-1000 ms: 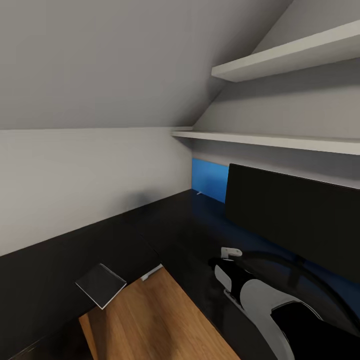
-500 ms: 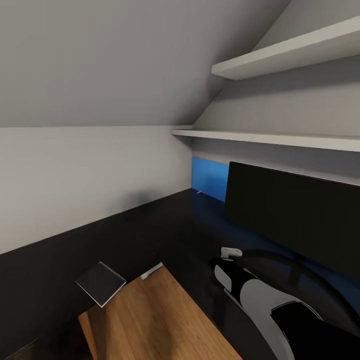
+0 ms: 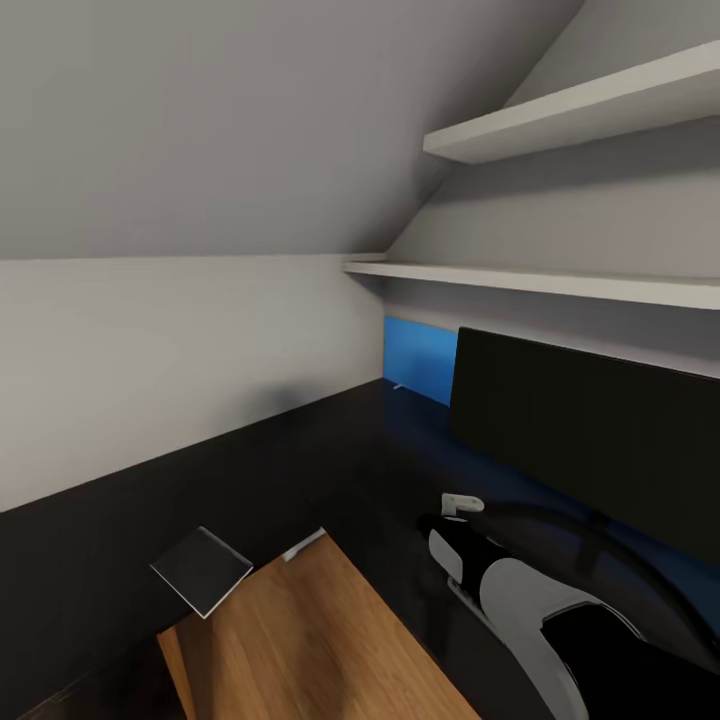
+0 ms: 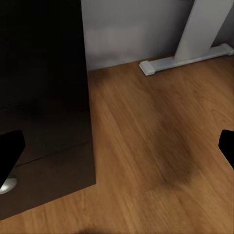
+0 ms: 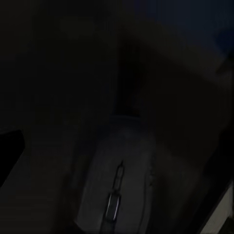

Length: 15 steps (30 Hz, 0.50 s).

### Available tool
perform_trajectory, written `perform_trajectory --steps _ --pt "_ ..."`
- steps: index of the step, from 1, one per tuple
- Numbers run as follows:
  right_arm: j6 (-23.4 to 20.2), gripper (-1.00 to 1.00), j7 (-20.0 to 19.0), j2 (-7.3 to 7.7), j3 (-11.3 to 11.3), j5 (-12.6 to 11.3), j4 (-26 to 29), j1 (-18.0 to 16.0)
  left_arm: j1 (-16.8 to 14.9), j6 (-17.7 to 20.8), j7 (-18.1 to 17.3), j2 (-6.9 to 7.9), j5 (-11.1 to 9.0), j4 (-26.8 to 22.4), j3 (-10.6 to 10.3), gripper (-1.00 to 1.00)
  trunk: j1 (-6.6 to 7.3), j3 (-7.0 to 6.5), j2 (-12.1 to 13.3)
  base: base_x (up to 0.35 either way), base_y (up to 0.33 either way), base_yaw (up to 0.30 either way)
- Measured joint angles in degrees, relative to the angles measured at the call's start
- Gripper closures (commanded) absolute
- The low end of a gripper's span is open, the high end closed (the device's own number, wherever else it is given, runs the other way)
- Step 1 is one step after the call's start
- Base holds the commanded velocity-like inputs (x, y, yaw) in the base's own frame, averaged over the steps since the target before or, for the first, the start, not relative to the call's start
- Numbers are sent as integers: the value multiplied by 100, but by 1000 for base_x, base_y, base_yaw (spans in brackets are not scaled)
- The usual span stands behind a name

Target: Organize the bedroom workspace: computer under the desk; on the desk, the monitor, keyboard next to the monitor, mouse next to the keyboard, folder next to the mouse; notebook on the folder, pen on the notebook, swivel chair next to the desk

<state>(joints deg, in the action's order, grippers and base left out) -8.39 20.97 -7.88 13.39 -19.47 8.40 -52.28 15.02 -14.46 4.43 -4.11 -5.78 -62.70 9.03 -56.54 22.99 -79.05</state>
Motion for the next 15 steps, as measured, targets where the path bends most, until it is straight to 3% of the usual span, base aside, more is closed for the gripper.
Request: perform_trajectory --steps 7,11,15 --pt "19 -100 -6 5 1 0 14 0 0 -2 2 0 0 6 2 -100 154 -126 281 0 0 0" --pt "55 -100 -35 -20 -5 -9 180 0 0 9 2 0 0 12 2 -100 155 -126 282 0 0 0" --pt "58 -100 -5 -211 5 -46 409 3 0 15 10 0 8 24 2 -100 155 -126 282 0 0 50"
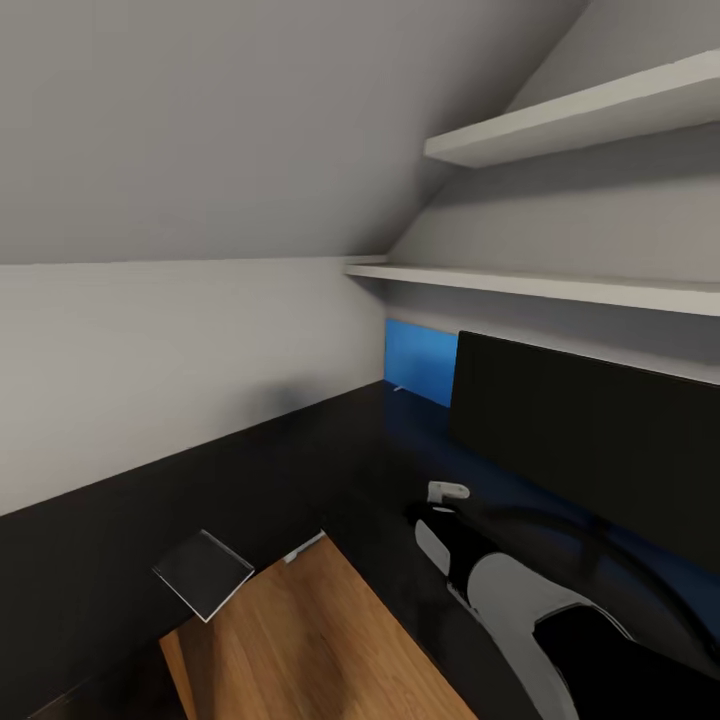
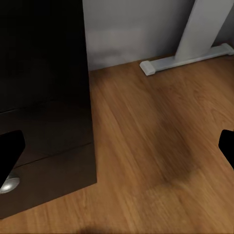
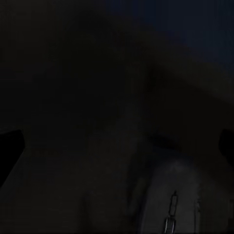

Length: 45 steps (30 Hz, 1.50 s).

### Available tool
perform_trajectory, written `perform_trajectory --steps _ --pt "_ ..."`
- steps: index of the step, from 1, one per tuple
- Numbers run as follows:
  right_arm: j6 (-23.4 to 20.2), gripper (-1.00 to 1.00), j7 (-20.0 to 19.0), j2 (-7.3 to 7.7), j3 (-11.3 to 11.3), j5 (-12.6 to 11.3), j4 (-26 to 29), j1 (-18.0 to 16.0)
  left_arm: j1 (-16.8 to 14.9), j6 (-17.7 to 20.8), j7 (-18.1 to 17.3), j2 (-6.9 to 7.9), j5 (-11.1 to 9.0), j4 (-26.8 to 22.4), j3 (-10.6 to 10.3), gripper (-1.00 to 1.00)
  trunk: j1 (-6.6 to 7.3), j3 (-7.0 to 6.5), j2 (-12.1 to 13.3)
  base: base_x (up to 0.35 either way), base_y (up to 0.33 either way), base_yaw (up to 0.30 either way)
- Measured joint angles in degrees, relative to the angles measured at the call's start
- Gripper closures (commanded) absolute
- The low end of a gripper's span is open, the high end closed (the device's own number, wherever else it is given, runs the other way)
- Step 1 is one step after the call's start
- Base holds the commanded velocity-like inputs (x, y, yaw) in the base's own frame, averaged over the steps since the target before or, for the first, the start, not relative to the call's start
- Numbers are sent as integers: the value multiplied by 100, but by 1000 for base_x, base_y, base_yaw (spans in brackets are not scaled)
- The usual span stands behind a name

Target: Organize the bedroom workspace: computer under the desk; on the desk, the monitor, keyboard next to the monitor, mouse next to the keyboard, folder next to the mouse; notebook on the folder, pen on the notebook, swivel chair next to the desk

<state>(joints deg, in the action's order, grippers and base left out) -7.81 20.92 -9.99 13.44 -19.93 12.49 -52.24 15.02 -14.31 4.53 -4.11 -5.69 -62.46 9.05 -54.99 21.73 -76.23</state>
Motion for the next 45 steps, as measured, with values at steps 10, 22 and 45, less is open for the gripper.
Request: perform_trajectory --steps 10,22,45 --pt "-4 -100 15 0 31 -12 114 15 0 7 12 0 12 183 -15 -100 0 0 0 0 0 251" --pt "11 -100 17 0 309 -1 128 31 0 1 27 -8 20 325 -21 -100 0 0 0 0 0 281" --pt "22 -100 1 0 584 -3 131 33 0 -25 11 -8 35 327 -27 -100 -2 0 0 -16 0 284"
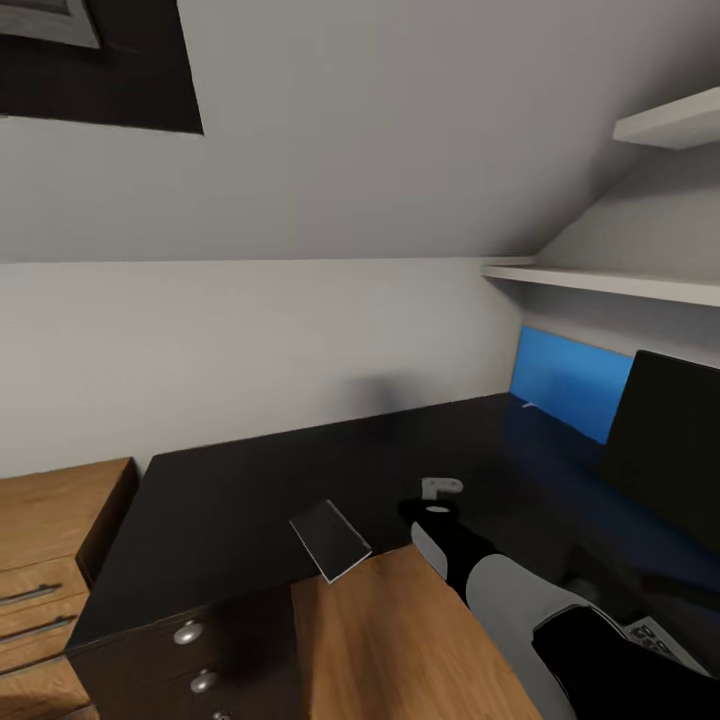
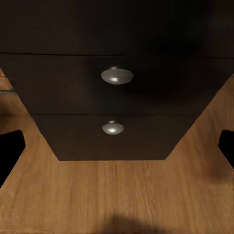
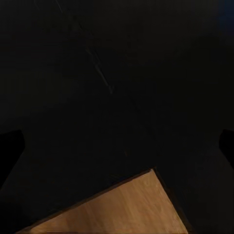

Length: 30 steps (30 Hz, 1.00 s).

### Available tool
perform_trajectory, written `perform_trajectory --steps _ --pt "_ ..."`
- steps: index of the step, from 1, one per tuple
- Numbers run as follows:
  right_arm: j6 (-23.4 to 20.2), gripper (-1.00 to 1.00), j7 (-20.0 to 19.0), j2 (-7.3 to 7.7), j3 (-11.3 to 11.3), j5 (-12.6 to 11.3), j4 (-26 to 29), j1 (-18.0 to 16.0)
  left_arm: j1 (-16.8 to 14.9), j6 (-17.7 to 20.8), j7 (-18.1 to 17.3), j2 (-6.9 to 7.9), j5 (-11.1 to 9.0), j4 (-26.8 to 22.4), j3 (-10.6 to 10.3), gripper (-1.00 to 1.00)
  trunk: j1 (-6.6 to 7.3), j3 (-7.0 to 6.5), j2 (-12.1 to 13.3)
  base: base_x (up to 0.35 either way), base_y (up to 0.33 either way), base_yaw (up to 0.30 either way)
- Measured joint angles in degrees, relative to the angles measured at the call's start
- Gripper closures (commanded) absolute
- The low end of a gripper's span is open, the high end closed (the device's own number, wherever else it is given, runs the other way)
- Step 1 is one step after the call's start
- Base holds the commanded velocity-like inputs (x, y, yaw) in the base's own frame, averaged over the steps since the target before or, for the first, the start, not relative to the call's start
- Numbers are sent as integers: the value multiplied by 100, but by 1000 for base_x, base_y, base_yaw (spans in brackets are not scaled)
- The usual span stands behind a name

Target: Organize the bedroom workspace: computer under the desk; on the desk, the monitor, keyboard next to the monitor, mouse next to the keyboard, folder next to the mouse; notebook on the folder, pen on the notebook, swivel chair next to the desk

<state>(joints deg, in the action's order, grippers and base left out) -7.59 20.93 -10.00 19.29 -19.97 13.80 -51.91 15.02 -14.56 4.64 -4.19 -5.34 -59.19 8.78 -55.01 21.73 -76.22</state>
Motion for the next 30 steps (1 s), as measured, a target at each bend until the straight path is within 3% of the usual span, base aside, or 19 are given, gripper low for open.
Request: perform_trajectory --steps 6,13,30 --pt "-1 -100 7 0 1 2 0 0 0 -1 -1 0 -1 0 0 -100 -1 0 0 -250 0 284" --pt "0 -100 1 0 -1 6 15 0 0 -1 -2 0 0 0 0 -100 1 0 0 -42 0 269" --pt "-15 -100 -10 0 2 -12 353 19 0 -1 7 0 -7 1 0 -100 1 0 0 0 0 11"
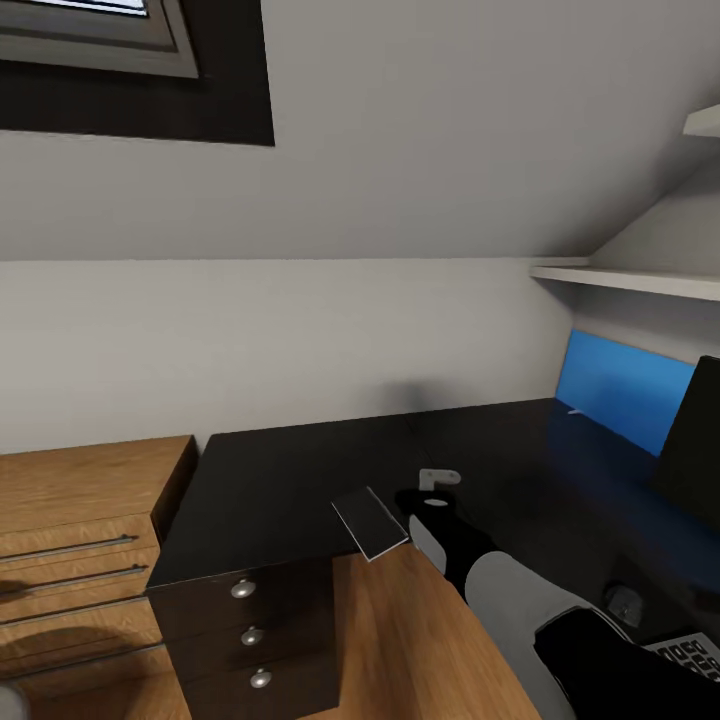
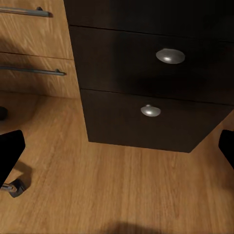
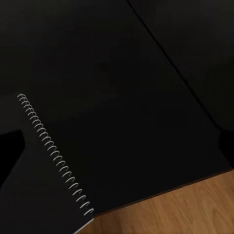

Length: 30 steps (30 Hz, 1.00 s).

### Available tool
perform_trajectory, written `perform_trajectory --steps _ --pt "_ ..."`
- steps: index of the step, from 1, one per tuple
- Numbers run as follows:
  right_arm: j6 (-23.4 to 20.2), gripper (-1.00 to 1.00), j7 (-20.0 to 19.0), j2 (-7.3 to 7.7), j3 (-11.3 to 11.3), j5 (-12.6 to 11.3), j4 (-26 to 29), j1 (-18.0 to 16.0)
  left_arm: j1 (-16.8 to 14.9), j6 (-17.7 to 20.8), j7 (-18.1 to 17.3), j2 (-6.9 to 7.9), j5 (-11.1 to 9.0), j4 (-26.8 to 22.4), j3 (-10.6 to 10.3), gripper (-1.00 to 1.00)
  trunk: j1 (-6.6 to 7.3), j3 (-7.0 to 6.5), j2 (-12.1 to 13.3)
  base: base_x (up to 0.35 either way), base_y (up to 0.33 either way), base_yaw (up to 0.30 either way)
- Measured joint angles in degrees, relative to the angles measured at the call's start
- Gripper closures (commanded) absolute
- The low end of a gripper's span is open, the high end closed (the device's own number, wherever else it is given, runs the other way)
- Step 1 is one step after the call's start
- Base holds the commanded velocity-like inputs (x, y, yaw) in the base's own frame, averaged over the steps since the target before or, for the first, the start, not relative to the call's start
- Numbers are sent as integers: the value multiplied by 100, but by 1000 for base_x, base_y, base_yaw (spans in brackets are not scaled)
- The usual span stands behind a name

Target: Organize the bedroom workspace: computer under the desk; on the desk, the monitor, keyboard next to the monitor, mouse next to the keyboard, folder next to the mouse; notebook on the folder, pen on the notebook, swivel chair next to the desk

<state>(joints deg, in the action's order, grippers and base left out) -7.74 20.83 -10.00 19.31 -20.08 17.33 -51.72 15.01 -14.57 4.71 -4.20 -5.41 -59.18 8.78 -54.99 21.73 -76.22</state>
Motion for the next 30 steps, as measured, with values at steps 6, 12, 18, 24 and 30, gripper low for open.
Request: perform_trajectory --steps 6,12,18,24,30 --pt "6 -100 1 0 2 -1 9 5 0 0 0 0 0 -1 0 -100 0 0 0 0 0 158" --pt "6 -100 -1 0 9 0 0 8 0 0 5 0 0 -1 0 -100 0 0 0 0 0 277" --pt "6 -100 -1 0 17 0 -1 8 0 0 8 0 0 -1 0 -100 0 0 0 0 0 280" --pt "6 -100 5 0 19 0 -1 8 0 0 9 0 0 -1 0 -100 0 0 0 0 0 280" --pt "6 -100 7 0 19 0 -1 8 0 0 9 0 0 -1 0 -100 0 0 0 0 0 280"
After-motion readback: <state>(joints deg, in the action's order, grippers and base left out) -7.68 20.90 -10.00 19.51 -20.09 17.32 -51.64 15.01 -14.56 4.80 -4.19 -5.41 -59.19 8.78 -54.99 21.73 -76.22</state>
